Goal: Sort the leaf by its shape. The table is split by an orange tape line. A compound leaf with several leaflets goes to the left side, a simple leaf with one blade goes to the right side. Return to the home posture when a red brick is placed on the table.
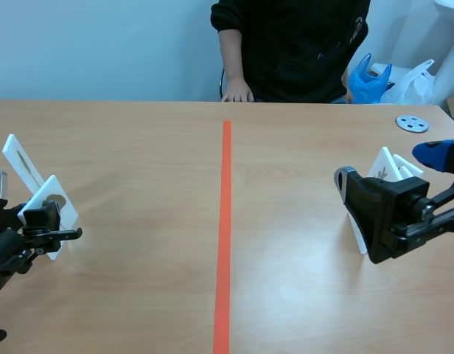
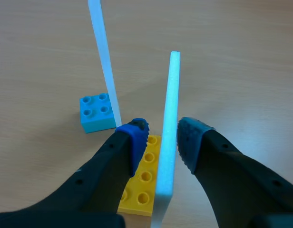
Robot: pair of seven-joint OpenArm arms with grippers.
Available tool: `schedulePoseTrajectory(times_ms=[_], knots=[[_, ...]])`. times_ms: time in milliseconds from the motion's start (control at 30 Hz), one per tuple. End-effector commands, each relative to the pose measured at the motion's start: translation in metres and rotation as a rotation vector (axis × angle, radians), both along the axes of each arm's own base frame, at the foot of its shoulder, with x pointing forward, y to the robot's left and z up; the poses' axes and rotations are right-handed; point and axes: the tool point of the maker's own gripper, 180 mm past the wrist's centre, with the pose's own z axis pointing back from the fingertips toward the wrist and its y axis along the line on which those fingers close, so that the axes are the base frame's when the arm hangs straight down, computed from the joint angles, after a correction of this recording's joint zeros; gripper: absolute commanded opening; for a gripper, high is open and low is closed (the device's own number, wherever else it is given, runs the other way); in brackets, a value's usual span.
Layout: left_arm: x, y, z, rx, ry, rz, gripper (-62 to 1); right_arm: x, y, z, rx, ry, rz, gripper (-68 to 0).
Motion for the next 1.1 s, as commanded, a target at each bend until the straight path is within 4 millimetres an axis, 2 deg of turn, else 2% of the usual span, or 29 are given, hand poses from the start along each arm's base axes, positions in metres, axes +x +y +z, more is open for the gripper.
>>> schedulePoseTrajectory(times_ms=[0, 200, 367, 633, 767, 867, 1067], knots=[[0.006, 0.002, 0.012, 0.000, -0.042, 0.005, -34.6, 0.005, -0.002, 0.011, 0.016, -0.041, -0.005, 0.4], [0.008, 0.002, 0.019, 0.003, -0.074, 0.003, -33.2, 0.005, -0.002, 0.011, 0.016, -0.041, -0.005, 0.4], [0.011, -0.004, 0.035, 0.004, -0.113, -0.016, -31.5, 0.005, -0.002, 0.011, 0.016, -0.041, -0.005, 0.4], [0.012, -0.022, 0.084, 0.008, -0.229, -0.066, -29.9, 0.005, -0.002, 0.011, 0.015, -0.040, -0.005, 0.4], [0.004, -0.032, 0.113, 0.010, -0.289, -0.097, -26.0, 0.005, -0.002, 0.011, 0.015, -0.040, -0.006, 0.4], [-0.007, -0.050, 0.132, 0.003, -0.313, -0.164, -17.2, 0.005, -0.002, 0.011, 0.015, -0.040, -0.006, 0.4], [-0.045, -0.118, 0.153, -0.065, -0.278, -0.497, -1.8, 0.004, -0.002, 0.011, 0.014, -0.040, -0.006, 0.4]])
